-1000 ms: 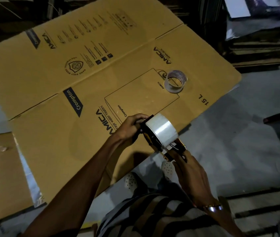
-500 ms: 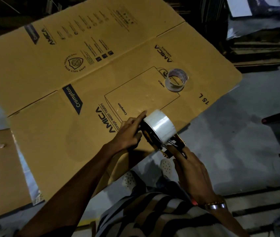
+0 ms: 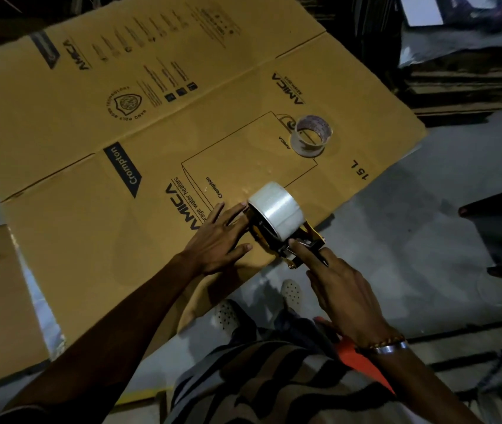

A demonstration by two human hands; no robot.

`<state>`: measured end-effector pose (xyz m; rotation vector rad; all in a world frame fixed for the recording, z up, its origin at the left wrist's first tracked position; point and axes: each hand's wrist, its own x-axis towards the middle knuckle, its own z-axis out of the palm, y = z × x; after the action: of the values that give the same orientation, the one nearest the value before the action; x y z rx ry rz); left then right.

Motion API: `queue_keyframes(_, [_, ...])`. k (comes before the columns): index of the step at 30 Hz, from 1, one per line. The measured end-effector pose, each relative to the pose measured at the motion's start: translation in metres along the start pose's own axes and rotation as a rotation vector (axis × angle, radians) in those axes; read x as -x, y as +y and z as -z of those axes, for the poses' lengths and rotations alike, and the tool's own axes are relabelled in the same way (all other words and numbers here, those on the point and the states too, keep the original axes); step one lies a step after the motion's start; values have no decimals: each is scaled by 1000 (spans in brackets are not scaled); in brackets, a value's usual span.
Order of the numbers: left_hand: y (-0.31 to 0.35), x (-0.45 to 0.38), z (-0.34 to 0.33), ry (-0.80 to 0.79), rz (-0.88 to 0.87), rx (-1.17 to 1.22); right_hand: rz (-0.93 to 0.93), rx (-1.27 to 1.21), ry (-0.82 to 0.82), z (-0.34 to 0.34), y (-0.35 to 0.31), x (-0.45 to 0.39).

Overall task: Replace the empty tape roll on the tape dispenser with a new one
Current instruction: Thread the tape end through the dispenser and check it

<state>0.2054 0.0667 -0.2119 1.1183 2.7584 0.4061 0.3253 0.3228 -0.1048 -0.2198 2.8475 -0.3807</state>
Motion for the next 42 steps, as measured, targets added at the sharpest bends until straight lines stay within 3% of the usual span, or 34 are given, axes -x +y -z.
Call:
queue_keyframes(9, [6,2,-4,32,6,-30,-56,-42,-38,2,22,45])
queue_keyframes(14, [9,4,-7,13,-42,-170,-79,-62,-66,0,22,47])
queue_keyframes(21, [20,2,-9,-7,55,-207,-76,-64,-67,5,18,51])
queue_keyframes(26, [39,-11,-8,106,126,-136,-66,-69,-40,4,24,52])
queue_keyframes(29, [46,-31,-9,160,122,-23,-175,-186,15,0,27,50])
queue_keyframes(37, [49,-38,-23,85,183,18,-431,-353,106,-12,30,53])
queue_keyframes(42, [46,-39,-20,56,189,2,-418,-463,60,-12,35,51])
